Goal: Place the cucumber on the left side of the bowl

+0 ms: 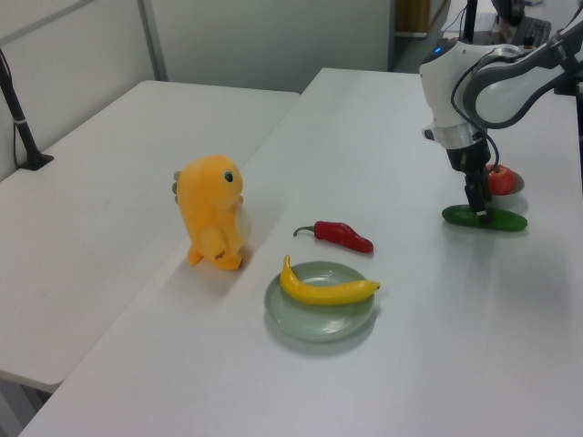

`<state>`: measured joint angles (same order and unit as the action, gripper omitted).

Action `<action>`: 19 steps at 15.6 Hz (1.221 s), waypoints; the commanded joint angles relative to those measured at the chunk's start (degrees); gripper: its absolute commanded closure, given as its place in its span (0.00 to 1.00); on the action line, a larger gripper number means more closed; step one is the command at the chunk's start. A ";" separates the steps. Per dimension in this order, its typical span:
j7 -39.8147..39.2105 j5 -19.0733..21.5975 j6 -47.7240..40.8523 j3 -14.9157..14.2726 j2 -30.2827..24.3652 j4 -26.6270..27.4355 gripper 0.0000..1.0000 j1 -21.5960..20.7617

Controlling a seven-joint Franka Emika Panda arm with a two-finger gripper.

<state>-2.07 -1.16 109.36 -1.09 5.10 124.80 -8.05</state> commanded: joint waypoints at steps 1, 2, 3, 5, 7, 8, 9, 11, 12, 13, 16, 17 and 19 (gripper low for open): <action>0.22 -0.60 -0.02 0.22 -2.02 -0.86 0.08 -0.21; 1.18 -0.52 -0.98 0.22 -2.11 -2.44 0.03 -0.30; 2.23 -0.51 -2.56 0.22 -2.28 -4.37 0.00 -0.30; 2.51 0.18 -5.98 0.30 -2.90 -8.06 0.00 -0.48; 2.68 0.89 -9.93 0.30 -3.25 -12.80 0.00 -0.48; 2.68 1.85 -12.30 0.30 -3.25 -15.53 0.00 -0.48; 2.68 2.47 -14.59 0.22 -3.34 -18.16 0.00 -0.31; 2.68 2.91 -18.72 0.13 -4.04 -23.18 0.00 0.05; 2.68 3.44 -20.14 -0.13 -4.56 -24.85 0.00 0.13; 2.68 3.88 -21.19 -0.40 -5.18 -26.52 0.00 0.14; 2.94 4.23 -21.91 -0.75 -6.32 -28.56 0.00 1.45; 3.03 4.23 -21.56 -1.10 -6.33 -28.91 0.00 1.63; 2.95 4.14 -20.33 -1.54 -6.24 -29.00 0.00 1.63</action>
<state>-0.13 1.91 88.75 -1.90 -1.32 96.43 -6.59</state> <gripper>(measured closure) 0.000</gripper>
